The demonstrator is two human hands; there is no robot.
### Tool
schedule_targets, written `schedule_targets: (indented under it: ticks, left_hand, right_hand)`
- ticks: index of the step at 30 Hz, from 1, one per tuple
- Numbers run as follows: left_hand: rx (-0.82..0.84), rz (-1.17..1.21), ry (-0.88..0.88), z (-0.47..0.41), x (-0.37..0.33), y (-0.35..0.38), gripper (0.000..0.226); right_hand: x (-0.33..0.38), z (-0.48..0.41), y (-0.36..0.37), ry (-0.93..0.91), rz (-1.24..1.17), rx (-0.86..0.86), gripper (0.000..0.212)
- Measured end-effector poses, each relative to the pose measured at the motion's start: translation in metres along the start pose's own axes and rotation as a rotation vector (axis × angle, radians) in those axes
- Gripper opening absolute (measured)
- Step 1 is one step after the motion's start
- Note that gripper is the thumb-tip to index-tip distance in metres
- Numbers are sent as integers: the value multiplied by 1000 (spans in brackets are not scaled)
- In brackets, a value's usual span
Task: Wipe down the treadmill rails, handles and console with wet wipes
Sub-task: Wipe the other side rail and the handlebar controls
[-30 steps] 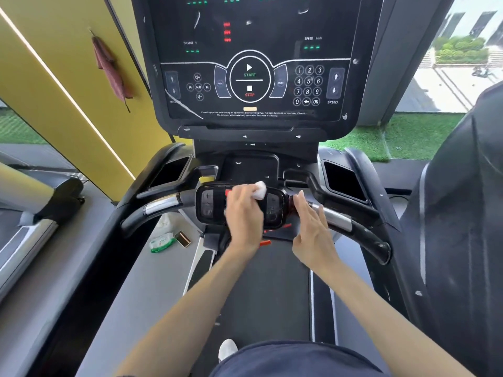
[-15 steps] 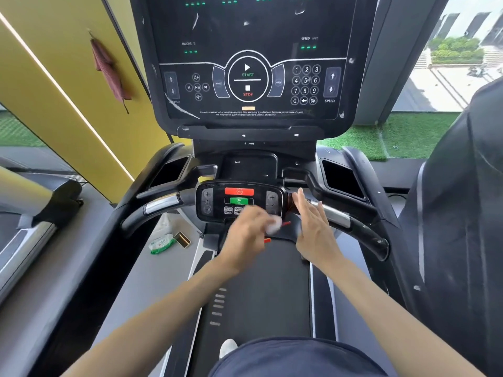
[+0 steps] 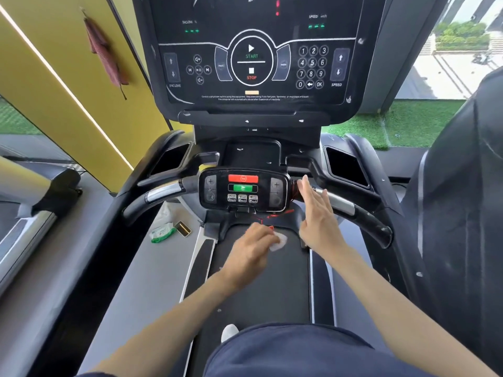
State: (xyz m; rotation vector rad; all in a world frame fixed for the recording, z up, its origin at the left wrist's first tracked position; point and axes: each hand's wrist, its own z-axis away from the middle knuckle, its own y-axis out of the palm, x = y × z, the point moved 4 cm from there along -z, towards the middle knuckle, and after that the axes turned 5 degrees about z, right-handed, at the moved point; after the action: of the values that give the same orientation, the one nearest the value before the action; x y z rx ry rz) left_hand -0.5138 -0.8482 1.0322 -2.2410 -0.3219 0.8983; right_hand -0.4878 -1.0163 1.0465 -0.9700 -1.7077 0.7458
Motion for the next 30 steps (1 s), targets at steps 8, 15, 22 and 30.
schedule_targets:
  ticks: [8,15,22,30]
  left_hand:
    - [-528,-189,-514,-31,55,-66,24]
    - [-73,-63,-38,-21,-3,2,25]
    - [-589,-225,-601,-15,75,-100,21]
    - [-691,-198,-789,-11,79,-73,27]
  right_hand:
    - [2,0,8,18,23,-5,89]
    - [4,1,10,32,35,-23,93]
    - [5,1,8,43,47,-22,91]
    - [5,2,10,52,35,-7,94]
